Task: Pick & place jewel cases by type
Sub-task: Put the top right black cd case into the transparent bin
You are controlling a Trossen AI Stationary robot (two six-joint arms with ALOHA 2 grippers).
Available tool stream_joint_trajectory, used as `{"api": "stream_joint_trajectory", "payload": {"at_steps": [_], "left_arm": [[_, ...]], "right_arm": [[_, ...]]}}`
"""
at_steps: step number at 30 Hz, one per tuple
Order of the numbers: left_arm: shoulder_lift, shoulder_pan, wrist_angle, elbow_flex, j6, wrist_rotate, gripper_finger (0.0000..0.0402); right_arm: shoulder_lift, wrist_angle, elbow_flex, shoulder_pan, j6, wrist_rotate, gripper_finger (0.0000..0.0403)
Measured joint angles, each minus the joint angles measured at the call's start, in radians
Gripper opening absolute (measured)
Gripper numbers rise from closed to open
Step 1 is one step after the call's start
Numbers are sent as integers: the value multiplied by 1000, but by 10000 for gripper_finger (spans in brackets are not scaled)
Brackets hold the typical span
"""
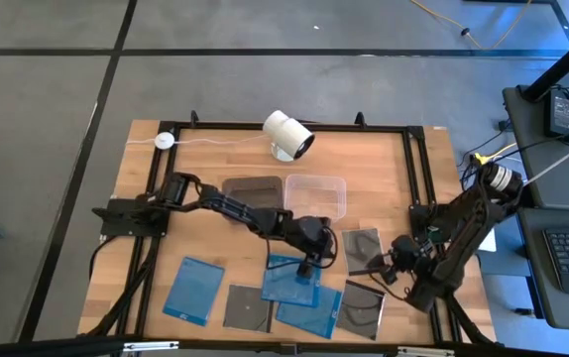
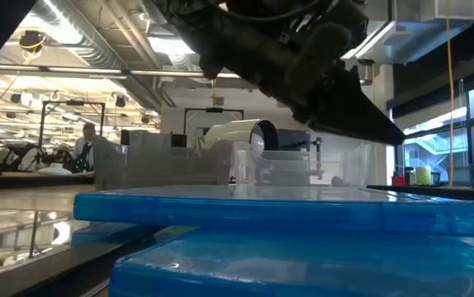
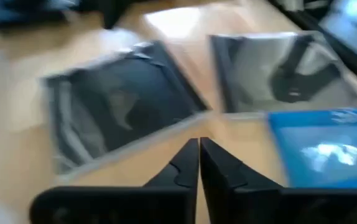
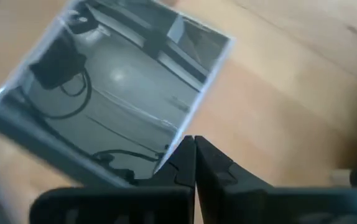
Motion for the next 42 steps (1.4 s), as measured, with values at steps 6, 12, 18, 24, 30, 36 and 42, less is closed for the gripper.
{"api": "stream_joint_trajectory", "payload": {"at_steps": [6, 12, 18, 24, 30, 36, 42], "left_arm": [[16, 17, 6, 1, 0, -49, 2], [41, 30, -2, -1, -8, -52, 2], [66, 32, -7, 1, -19, -57, 3], [77, 31, -28, 3, -9, -90, 3], [89, 29, -24, 4, -6, -138, 1], [89, 27, -61, 4, 1, -163, 4], [84, 19, -145, 4, -10, -346, 5]], "right_arm": [[-14, 64, -53, -52, 43, -19, 9], [-13, 217, -98, -122, -53, -37, 8], [-16, 284, -118, -180, -139, -41, 7], [-14, 301, -113, -215, -186, -39, 12], [-14, 339, -113, -249, -276, -30, 13], [-10, 364, -113, -295, -401, 29, 13], [-10, 405, -113, -355, -563, 26, 14]]}}
